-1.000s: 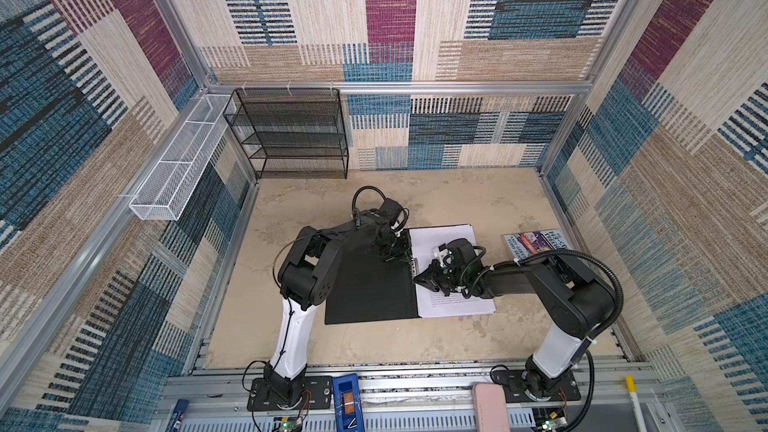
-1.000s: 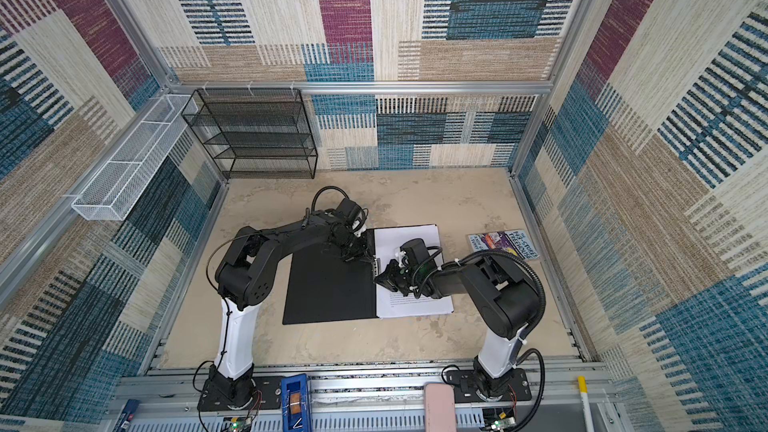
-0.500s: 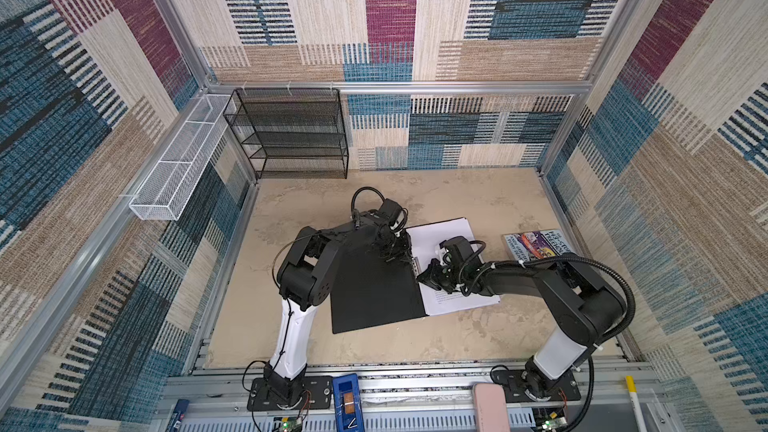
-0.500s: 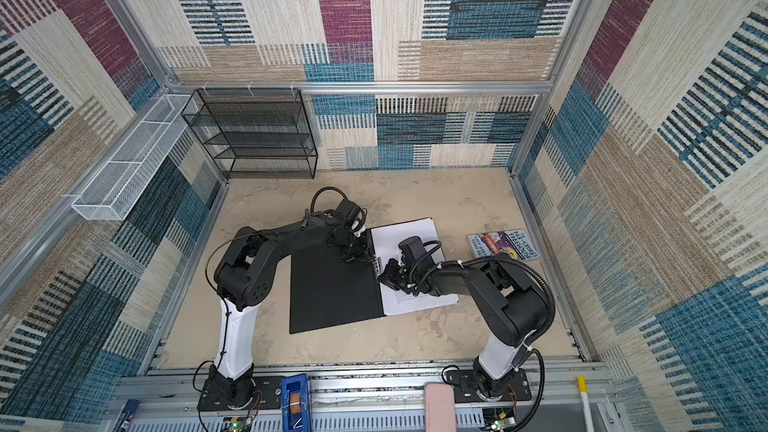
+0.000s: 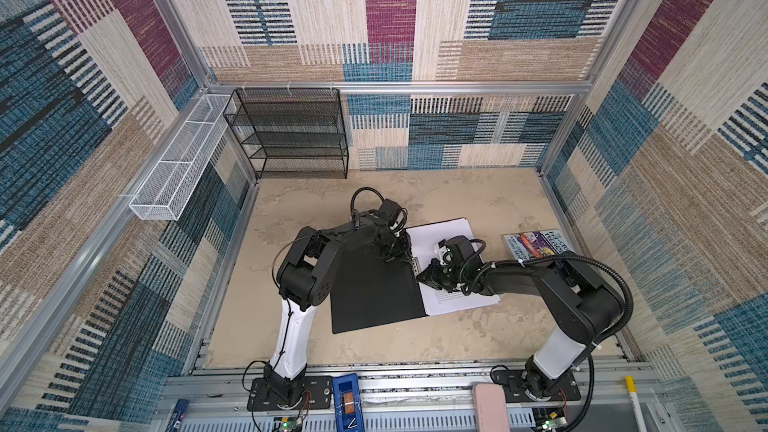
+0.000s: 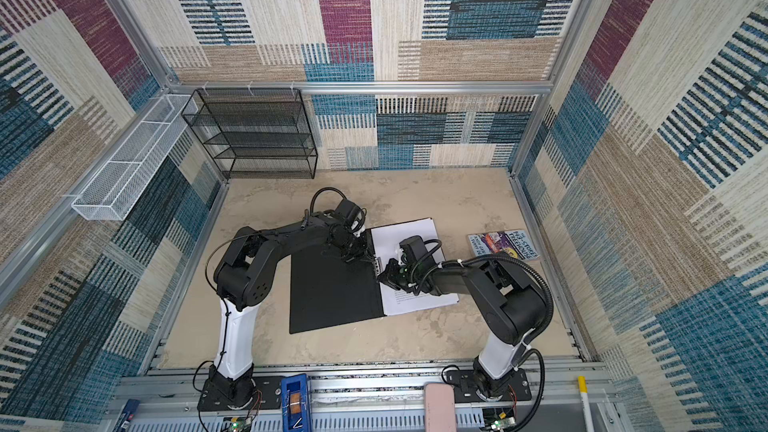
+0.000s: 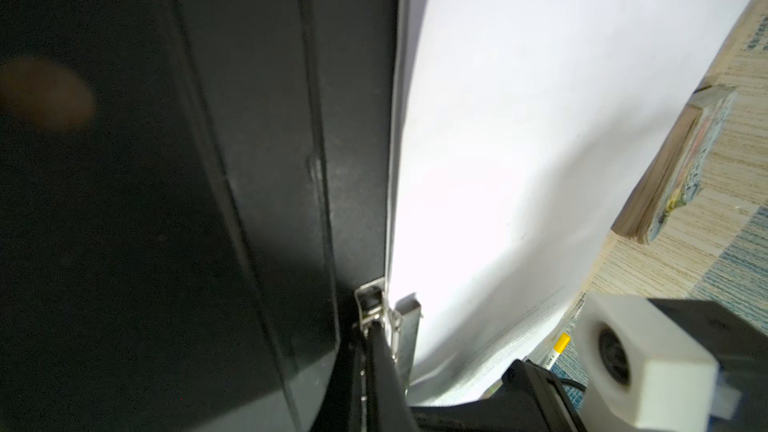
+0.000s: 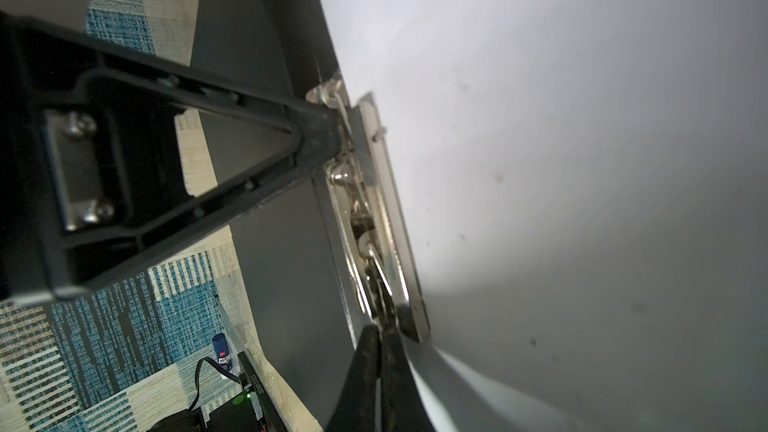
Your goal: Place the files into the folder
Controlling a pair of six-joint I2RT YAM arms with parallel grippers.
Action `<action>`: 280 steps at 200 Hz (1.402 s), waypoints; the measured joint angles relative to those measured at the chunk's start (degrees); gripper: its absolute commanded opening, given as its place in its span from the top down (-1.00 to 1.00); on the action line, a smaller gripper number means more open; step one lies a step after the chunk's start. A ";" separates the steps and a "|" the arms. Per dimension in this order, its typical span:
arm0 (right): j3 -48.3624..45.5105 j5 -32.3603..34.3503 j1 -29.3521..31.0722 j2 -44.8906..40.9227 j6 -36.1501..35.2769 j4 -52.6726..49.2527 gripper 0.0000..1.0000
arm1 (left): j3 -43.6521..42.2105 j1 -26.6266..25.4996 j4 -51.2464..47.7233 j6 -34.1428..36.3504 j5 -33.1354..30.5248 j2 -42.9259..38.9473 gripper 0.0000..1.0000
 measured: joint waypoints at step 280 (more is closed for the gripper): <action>-0.59 -3.93 -0.04 0.61 -1.44 2.03 0.98 | -0.72 1.14 0.96 -0.04 3.08 0.35 1.00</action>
